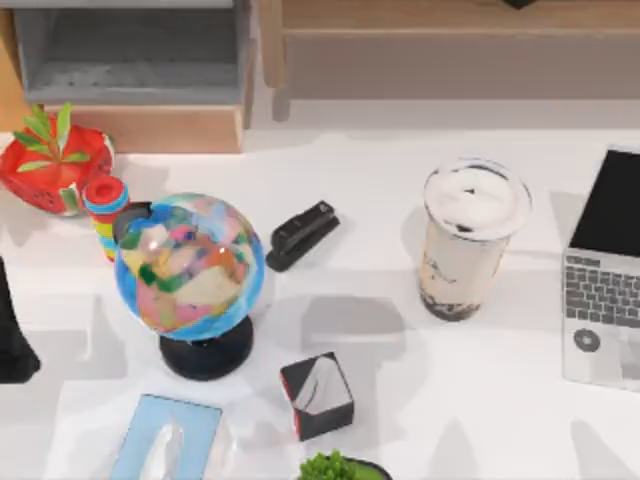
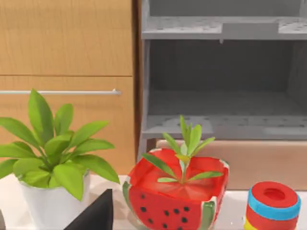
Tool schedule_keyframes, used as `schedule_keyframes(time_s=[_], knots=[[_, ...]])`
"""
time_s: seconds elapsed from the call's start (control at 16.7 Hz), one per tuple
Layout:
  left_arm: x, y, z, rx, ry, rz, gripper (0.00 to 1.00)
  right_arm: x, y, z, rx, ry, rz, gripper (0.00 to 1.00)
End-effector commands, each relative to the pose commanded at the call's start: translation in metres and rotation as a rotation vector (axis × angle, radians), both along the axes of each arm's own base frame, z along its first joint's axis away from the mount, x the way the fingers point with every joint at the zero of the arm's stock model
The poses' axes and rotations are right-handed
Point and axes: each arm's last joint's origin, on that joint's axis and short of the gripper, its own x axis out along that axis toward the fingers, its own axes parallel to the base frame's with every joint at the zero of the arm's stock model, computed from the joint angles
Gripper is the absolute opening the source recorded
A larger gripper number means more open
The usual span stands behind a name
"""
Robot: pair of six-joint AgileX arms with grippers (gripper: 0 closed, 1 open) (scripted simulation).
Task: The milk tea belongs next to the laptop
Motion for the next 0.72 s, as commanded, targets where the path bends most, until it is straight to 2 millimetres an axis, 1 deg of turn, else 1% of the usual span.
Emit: schedule_keyframes(time_s=[0.18,0.36,0.54,0.72], knots=[[0.0,0.0,0.0,0.0,0.0,0.0,1.0,0.001,0.0,0.0,-0.002,0.005,-0.002,1.0],[0.0,0.0,0.0,0.0,0.0,0.0,1.0,0.005,0.004,-0.002,-0.005,0.041,-0.011,1.0],[0.0,0.0,0.0,0.0,0.0,0.0,1.0,0.013,0.012,0.0,0.009,0.07,-0.014,1.0],[0.0,0.0,0.0,0.0,0.0,0.0,1.0,0.024,0.026,0.005,0.033,0.089,-0.008,1.0]])
